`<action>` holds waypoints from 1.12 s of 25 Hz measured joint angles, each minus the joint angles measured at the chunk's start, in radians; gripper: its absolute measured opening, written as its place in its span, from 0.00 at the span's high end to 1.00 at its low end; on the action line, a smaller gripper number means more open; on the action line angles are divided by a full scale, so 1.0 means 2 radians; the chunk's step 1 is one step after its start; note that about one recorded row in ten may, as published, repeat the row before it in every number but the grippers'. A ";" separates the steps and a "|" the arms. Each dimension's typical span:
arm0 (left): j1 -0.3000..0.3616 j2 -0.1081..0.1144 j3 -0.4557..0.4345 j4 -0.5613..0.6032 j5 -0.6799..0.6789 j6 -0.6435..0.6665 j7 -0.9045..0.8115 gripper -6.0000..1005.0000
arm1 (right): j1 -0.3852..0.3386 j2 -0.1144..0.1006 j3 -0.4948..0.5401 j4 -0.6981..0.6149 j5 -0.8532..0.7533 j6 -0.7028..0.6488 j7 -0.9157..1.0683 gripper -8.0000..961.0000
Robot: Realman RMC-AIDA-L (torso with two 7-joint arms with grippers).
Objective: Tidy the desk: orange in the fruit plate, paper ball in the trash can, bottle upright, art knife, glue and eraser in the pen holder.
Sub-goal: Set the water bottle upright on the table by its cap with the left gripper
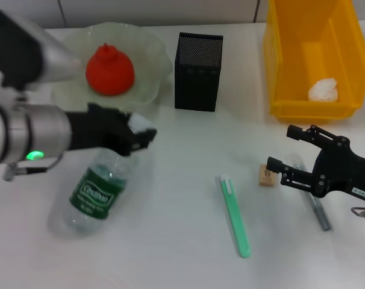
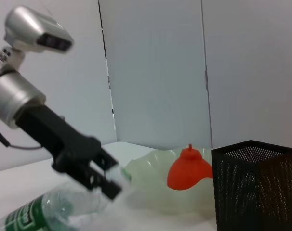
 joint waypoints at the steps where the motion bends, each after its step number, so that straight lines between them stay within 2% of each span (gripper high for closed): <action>1: 0.006 0.000 -0.012 -0.001 -0.019 0.000 0.023 0.54 | 0.000 0.000 -0.001 0.000 0.000 0.000 0.001 0.15; 7: 0.046 0.001 -0.104 -0.046 -0.194 0.023 0.236 0.54 | 0.001 0.000 -0.003 -0.002 0.000 -0.001 0.011 0.15; 10: 0.048 0.001 -0.148 -0.101 -0.271 0.056 0.333 0.54 | 0.003 0.000 -0.003 -0.002 0.000 -0.001 0.014 0.15; 11: 0.045 0.001 -0.175 -0.141 -0.314 0.076 0.384 0.54 | 0.003 -0.001 -0.003 -0.002 0.000 -0.002 0.016 0.15; 13: 0.044 0.001 -0.184 -0.154 -0.325 0.084 0.400 0.55 | 0.003 -0.001 -0.003 -0.003 0.000 -0.002 0.017 0.15; 16: 0.039 0.001 -0.220 -0.208 -0.368 0.123 0.469 0.55 | 0.004 -0.001 -0.003 -0.003 0.000 -0.002 0.020 0.15; 28: 0.014 0.002 -0.251 -0.267 -0.385 0.136 0.495 0.55 | 0.010 -0.001 -0.010 -0.003 0.000 -0.002 0.027 0.15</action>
